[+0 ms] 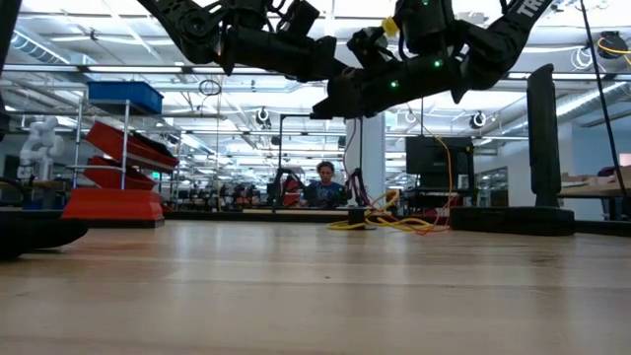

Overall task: Coil cords
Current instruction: Coil the red wire into the spool

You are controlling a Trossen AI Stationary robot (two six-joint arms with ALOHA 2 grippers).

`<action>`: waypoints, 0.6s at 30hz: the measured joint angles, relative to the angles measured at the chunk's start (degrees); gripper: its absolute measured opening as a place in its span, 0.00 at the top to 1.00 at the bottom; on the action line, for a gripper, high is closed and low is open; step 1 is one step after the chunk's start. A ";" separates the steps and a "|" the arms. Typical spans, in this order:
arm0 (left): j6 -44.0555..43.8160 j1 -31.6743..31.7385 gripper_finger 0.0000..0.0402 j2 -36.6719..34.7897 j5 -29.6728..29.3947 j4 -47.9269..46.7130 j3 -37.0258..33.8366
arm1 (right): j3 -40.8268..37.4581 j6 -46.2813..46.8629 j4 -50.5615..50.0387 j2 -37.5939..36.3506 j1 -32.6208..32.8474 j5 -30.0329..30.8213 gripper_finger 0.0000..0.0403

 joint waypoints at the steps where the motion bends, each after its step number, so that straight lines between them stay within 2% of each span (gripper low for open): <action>1: -0.28 0.00 1.00 0.00 -0.06 0.14 -0.04 | 0.00 -0.02 0.38 0.36 -0.05 -0.01 1.00; 10: -2.96 -0.03 1.00 0.00 1.55 1.11 -0.11 | -0.09 0.83 6.51 6.73 -0.67 -2.77 1.00; 18: -1.76 0.04 1.00 -0.09 2.79 0.27 -0.02 | -0.09 0.30 4.92 6.36 -0.68 -2.20 1.00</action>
